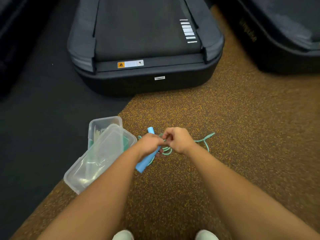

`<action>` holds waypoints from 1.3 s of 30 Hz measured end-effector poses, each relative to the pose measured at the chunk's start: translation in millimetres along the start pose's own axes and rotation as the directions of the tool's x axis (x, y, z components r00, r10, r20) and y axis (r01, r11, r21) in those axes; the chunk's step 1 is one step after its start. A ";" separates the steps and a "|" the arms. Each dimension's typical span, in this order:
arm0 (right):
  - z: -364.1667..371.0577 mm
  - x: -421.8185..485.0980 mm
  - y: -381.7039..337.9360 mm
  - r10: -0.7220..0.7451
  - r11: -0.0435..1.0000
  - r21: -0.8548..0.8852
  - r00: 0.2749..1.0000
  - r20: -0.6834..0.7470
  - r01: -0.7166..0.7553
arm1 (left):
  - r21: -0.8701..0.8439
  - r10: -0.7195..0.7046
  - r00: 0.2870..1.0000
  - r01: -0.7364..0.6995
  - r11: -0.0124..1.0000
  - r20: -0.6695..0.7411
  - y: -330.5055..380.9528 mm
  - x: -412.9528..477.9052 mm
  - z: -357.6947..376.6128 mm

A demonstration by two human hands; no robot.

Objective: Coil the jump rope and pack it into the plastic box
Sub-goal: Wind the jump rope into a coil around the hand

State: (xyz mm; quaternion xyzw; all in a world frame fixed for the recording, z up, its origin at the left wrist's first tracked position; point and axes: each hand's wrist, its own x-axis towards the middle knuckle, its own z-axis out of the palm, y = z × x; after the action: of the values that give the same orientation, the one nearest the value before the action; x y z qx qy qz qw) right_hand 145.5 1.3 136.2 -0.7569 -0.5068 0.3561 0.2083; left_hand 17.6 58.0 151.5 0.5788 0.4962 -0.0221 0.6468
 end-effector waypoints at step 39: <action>-51.1 -21.8 -86.5 -0.241 0.855 0.440 0.962 -0.131 0.274 | -0.329 0.144 0.901 -0.002 0.944 0.409 42.2 -77.4 -16.5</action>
State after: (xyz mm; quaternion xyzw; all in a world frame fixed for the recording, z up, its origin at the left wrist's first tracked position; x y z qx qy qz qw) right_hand 125.2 18.3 235.5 -0.6245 -0.4986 0.4065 0.4429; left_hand -6.3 42.4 236.5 0.4654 0.3169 -0.0429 0.8253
